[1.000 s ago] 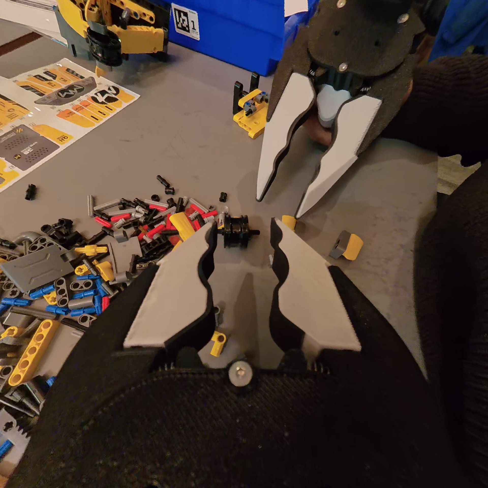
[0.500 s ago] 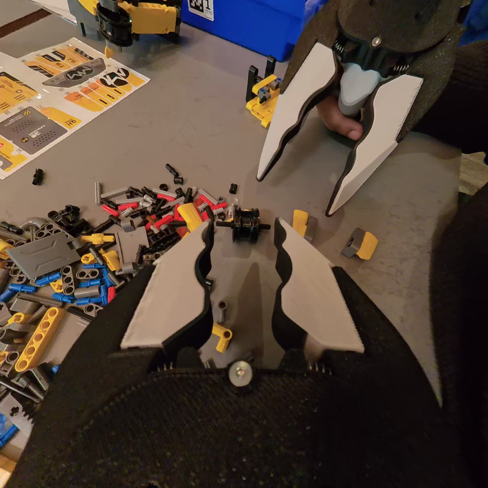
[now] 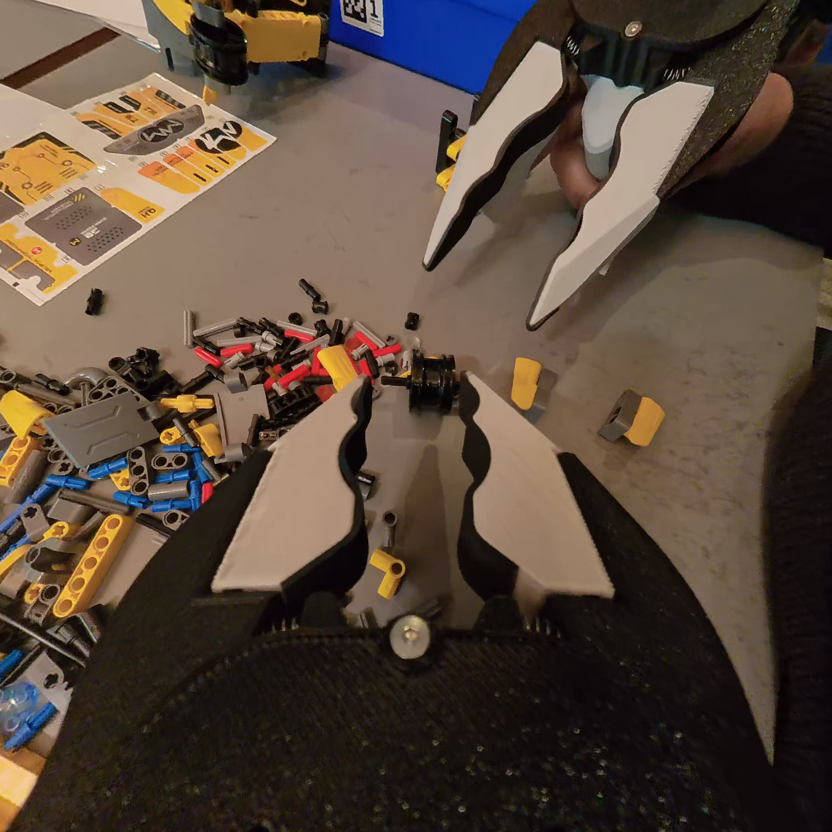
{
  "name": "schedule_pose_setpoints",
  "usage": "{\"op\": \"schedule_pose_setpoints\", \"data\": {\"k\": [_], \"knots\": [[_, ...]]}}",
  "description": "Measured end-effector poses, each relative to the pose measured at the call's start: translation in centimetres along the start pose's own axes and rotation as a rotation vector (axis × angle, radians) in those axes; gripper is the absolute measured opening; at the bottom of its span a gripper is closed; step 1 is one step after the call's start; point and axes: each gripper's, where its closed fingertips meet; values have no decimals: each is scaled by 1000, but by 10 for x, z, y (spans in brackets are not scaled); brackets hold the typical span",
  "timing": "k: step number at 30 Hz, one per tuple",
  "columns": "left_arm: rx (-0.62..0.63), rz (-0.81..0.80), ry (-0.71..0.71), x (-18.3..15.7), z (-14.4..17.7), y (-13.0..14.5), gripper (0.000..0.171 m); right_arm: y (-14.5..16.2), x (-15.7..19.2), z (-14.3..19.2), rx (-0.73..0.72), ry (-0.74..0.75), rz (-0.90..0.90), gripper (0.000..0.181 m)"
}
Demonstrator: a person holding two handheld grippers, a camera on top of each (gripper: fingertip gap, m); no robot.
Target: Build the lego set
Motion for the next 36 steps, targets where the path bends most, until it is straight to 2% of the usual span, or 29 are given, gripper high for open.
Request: {"op": "schedule_pose_setpoints", "data": {"k": [7, 16, 23, 28, 31, 32, 36], "knots": [[-24, 23, -28, 5, 4, -3, 27, -4, -7, 5, -33, 28, -21, 53], [9, 18, -6, 2, 1, 3, 31, -2, 7, 3, -17, -26, 51, 48], [66, 15, 20, -3, -4, 14, 34, 8, 42, -1, 42, -200, 96, 40], [132, 9, 40, -8, -10, 25, 33, 26, 48, -11, 154, -174, 185, 38], [168, -14, 30, -8, -12, 30, 18, 37, 48, -16, 222, -133, 260, 27], [173, -20, 27, -8, -13, 31, 18, 38, 48, -16, 226, -125, 280, 23], [173, -20, 34, -9, -13, 31, 18, 37, 46, -14, 221, -130, 226, 22]]}}
Point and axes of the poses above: each gripper's, where its closed fingertips meet, z back along the fingers, y out of its underside, x = y × z across the jaws, and after that the axes turned 7 degrees about -x, right-handed
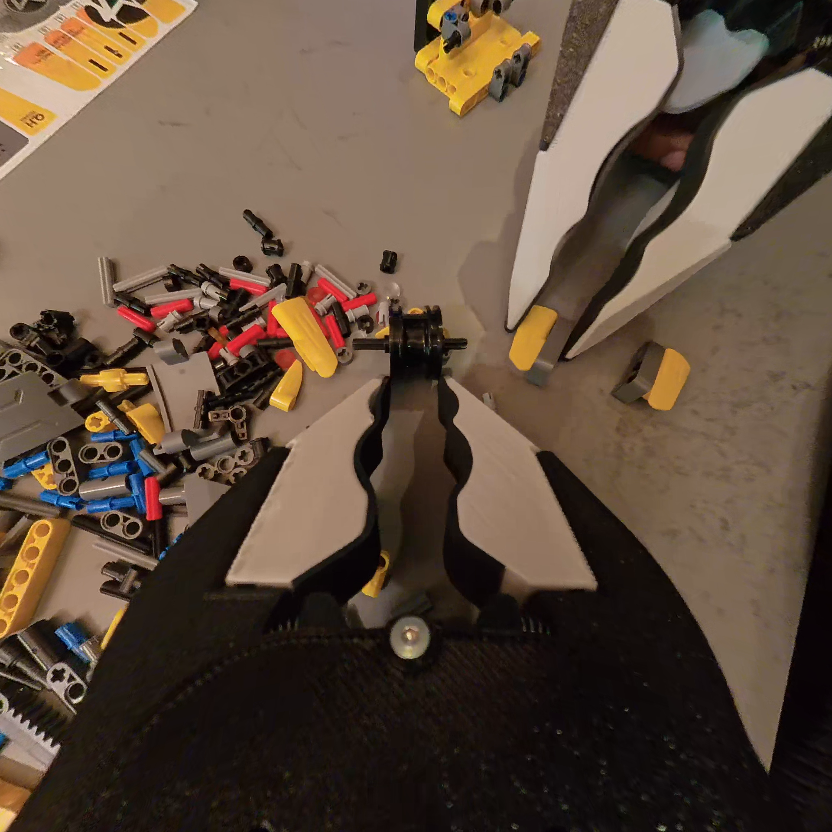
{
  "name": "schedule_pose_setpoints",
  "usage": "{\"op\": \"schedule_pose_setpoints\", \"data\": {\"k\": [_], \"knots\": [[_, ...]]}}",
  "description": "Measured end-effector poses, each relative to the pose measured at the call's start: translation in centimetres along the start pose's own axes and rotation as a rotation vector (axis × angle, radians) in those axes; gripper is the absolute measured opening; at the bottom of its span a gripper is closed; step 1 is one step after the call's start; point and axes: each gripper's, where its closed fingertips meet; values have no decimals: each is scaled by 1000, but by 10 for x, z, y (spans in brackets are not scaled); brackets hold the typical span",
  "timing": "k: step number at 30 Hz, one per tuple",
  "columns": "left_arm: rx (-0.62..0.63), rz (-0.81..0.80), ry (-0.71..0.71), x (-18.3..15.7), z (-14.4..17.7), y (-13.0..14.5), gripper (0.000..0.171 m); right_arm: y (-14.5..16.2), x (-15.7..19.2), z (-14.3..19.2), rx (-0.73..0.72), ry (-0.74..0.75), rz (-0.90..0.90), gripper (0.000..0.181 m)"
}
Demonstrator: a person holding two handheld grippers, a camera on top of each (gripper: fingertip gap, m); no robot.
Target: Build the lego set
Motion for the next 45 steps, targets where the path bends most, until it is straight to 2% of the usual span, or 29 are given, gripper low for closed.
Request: {"op": "schedule_pose_setpoints", "data": {"k": [8, 13, 17, 22, 27, 40, 45], "knots": [[4, -52, 51, -14, -2, -1, 17, -3, -23, 22, -120, -63, -356, 22], [0, -76, 96, -24, -3, -1, 17, -4, -32, 28, -165, -63, -438, 22], [-7, -167, 181, -46, -4, -2, 17, -4, -34, 27, -156, -27, -394, 22], [-8, -262, 245, -65, -5, -1, 17, -4, -27, 24, -124, -12, -255, 22], [2, -252, 256, -66, -6, 1, 17, 3, -19, 19, -57, -9, -157, 22], [-27, -197, 254, -60, -4, -4, 16, 7, -21, 22, -41, 23, -65, 22], [-10, -186, 237, -57, -5, -1, 24, 10, -19, 21, -19, 19, -43, 22]]}}
Point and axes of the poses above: each gripper's, where its closed fingertips meet, z back along the fingers, y out of its underside, x = y × z across the jaws, and after that the axes turned 7 degrees about -x, right-handed
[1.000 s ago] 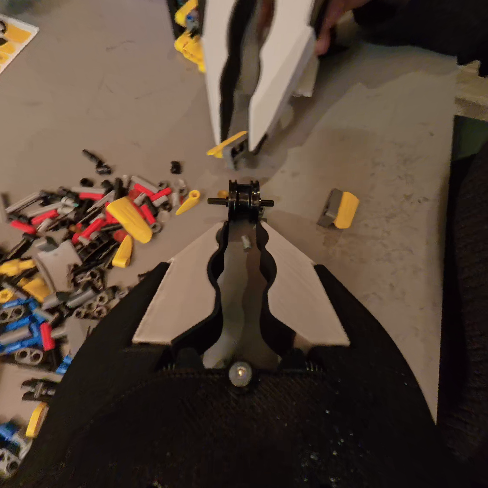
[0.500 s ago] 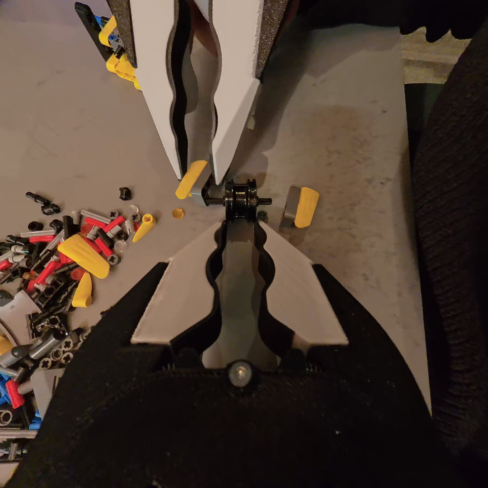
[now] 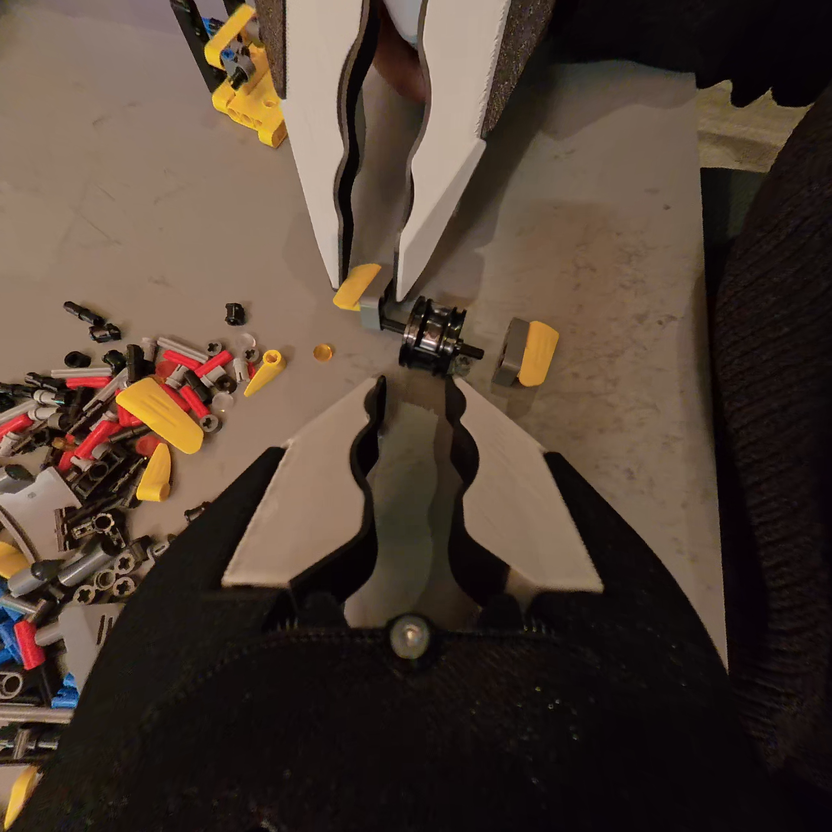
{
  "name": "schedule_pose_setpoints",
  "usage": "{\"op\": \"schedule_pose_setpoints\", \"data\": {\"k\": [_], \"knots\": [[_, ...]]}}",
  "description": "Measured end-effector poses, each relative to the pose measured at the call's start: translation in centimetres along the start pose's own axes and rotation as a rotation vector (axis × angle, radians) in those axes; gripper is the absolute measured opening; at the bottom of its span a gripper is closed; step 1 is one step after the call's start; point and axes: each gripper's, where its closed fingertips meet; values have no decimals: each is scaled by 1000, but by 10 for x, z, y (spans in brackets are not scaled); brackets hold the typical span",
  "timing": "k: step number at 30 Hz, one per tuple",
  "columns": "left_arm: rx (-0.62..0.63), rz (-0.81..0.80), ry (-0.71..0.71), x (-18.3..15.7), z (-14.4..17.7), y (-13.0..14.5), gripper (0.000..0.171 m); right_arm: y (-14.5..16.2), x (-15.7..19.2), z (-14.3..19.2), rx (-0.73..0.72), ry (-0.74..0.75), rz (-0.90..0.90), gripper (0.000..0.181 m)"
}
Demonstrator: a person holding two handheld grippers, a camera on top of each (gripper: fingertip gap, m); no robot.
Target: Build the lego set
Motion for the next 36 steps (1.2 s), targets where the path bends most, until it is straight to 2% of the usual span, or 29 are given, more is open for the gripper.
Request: {"op": "schedule_pose_setpoints", "data": {"k": [5, 11, 15, 19, 24, 25, 28, 31, 36], "knots": [[-15, 9, 25, -3, 2, -1, 41, 3, 1, 0, 19, 10, 18, 22], [-149, 74, 61, -5, 10, -24, 78, 3, 0, 1, 18, 10, 12, 22], [-188, 134, 138, -13, 6, -32, 85, 5, 2, 0, 25, 7, 27, 22], [-153, 143, 123, -12, -2, -31, 83, 3, 2, 4, -1, 30, 41, 22], [-115, 16, -5, -2, -3, -28, 68, -2, -3, 8, -43, 51, 22, 22], [-121, 7, -6, -2, -1, -28, 64, -3, -3, 9, -47, 53, 23, 22], [-146, 44, 51, -7, 4, -29, 63, -3, -3, 8, -43, 62, 32, 23], [-89, 39, 64, -9, 0, -20, 56, -2, -3, 8, -38, 67, 38, 22], [-45, -16, 27, -10, -10, -16, 56, -1, -5, 8, -30, 74, 31, 23]]}}
Point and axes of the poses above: each gripper's, where its closed fingertips meet, z back along the fingers, y out of its underside, x = y × z across the jaws, and after that the axes turned 7 degrees about -x, right-handed
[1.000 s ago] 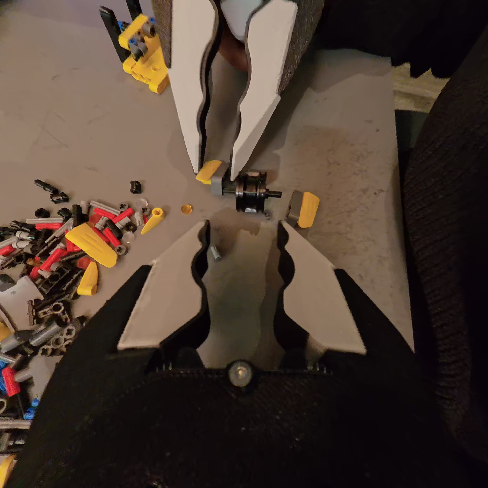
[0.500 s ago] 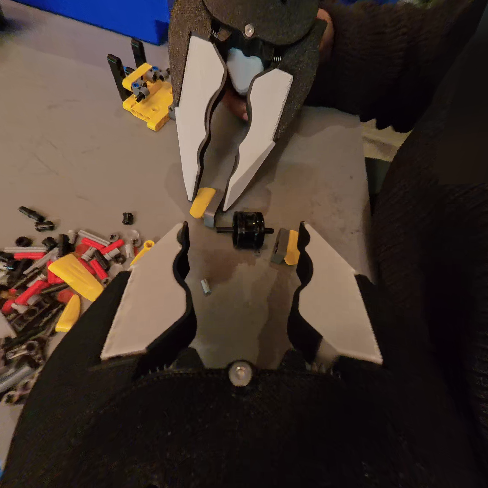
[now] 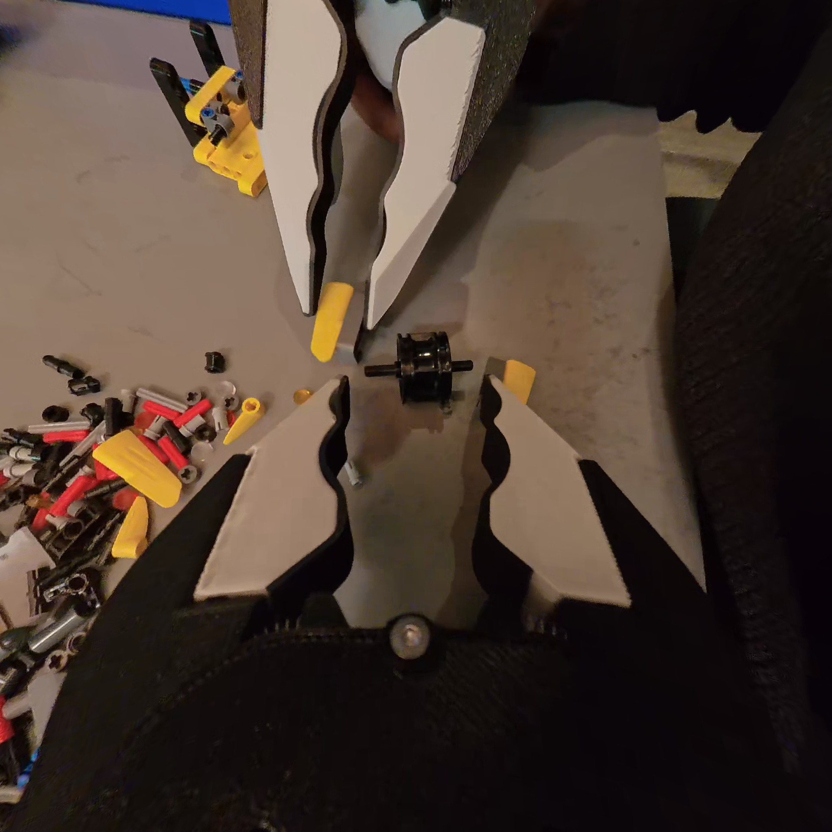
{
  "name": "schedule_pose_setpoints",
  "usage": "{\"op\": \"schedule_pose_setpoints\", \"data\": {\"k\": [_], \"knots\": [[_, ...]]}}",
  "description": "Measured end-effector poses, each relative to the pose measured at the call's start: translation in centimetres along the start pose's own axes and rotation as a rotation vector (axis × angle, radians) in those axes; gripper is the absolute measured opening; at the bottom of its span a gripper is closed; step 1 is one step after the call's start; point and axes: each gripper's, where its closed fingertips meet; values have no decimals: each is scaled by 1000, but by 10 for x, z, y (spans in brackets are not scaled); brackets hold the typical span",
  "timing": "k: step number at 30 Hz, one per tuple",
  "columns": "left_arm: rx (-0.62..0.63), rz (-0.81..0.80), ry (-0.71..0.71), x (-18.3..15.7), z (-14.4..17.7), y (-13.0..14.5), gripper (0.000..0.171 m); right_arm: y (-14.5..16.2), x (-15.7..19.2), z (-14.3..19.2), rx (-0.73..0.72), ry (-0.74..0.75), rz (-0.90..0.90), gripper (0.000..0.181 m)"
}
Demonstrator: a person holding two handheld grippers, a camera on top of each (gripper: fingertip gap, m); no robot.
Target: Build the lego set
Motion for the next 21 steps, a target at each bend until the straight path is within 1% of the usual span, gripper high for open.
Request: {"op": "schedule_pose_setpoints", "data": {"k": [3, 4, 7, 9, 13, 15, 17, 21], "knots": [[1, -1, 1, -1, -1, -1, 54, 6, -1, 0, 37, 13, 18, 23], [-3, -4, 6, -2, -1, -1, 50, 7, -2, -1, 46, 19, 23, 25], [-5, -11, 0, -2, -1, -1, 43, 8, -2, 0, 54, 21, 30, 35], [2, -14, -1, -2, -1, 0, 40, 3, 0, 3, 27, 14, 48, 38], [3, -17, 5, -3, -1, 0, 38, -16, 21, 10, -86, -101, 52, 35], [4, -18, 8, -3, -2, 0, 36, -21, 32, 10, -116, -162, 52, 35], [5, -21, 11, -4, -2, 0, 34, -19, 39, 6, -110, -191, 62, 35], [5, -24, 10, -4, -2, 0, 33, -11, 42, 0, -55, -177, 105, 31]]}}
Point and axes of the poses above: each gripper's, where its closed fingertips meet, z back along the fingers, y out of its underside, x = y × z across the jaws, and after that the axes turned 7 degrees about -x, right-handed
